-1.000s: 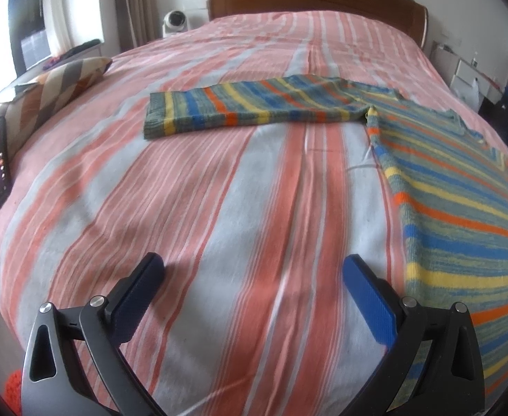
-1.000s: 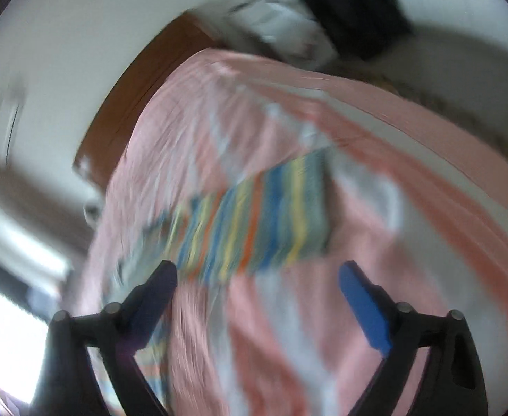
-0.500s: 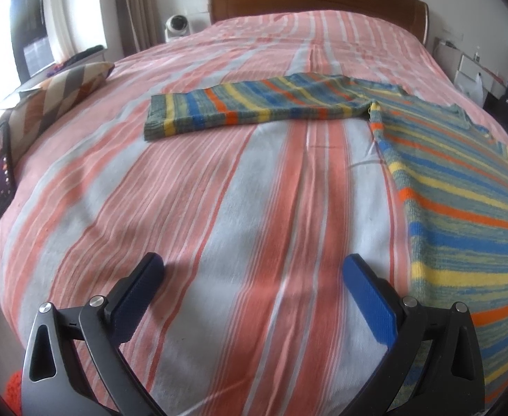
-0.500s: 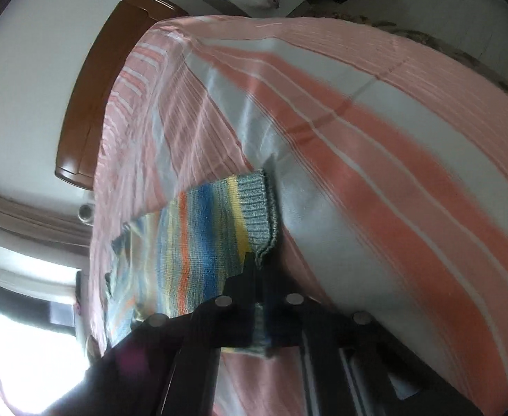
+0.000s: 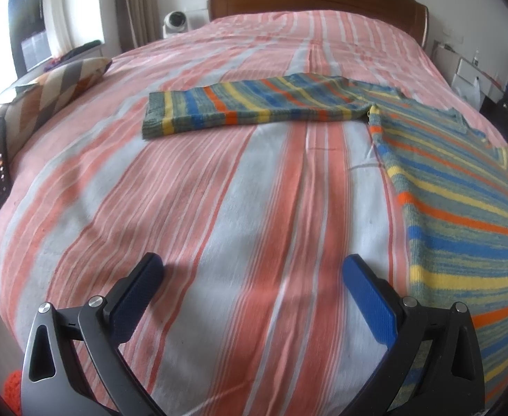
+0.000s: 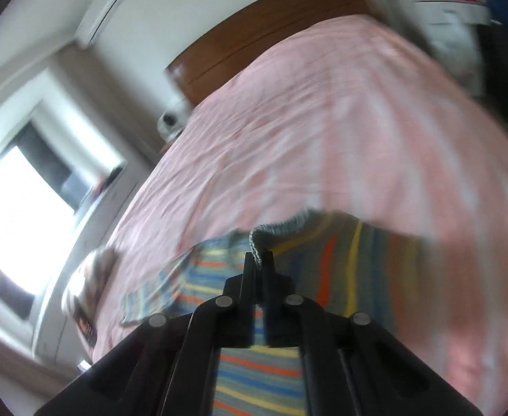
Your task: Fold small clothes
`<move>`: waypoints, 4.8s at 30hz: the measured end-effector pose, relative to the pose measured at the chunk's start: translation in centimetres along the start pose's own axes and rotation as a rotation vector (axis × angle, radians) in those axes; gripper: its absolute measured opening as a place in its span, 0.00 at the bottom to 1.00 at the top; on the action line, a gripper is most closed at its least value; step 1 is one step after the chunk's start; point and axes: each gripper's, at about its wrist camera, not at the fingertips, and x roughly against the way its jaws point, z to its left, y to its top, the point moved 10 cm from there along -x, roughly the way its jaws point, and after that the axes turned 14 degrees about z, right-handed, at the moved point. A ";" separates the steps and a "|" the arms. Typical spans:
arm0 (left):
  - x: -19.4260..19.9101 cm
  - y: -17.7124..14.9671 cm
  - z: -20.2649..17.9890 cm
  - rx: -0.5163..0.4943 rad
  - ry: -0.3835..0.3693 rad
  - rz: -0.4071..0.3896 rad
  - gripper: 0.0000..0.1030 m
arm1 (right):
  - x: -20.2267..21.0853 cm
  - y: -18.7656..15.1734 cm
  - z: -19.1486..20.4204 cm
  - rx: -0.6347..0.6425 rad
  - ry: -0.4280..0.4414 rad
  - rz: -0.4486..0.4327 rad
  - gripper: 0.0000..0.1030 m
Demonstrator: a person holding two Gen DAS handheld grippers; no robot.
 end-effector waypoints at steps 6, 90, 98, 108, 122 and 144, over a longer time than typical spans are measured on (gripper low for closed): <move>0.0 0.1 0.0 -0.001 -0.001 -0.001 1.00 | -9.9 -2.5 5.5 0.005 0.172 0.141 0.63; -0.2 0.3 0.2 -0.003 0.033 -0.021 1.00 | 3.4 -24.0 -19.4 -0.015 -0.452 -0.150 0.79; -0.2 0.3 0.2 -0.003 0.033 -0.020 1.00 | 3.4 -24.0 -19.4 -0.015 -0.452 -0.150 0.79; -0.2 0.3 0.1 -0.003 0.034 -0.021 1.00 | 3.4 -24.0 -19.4 -0.015 -0.452 -0.150 0.79; 1.7 0.8 0.1 0.024 -0.094 -0.008 0.99 | 3.4 -24.0 -19.4 -0.015 -0.454 -0.150 0.79; -2.9 20.5 6.4 0.219 -0.210 0.176 0.01 | 3.4 -24.0 -19.4 -0.015 -0.455 -0.151 0.79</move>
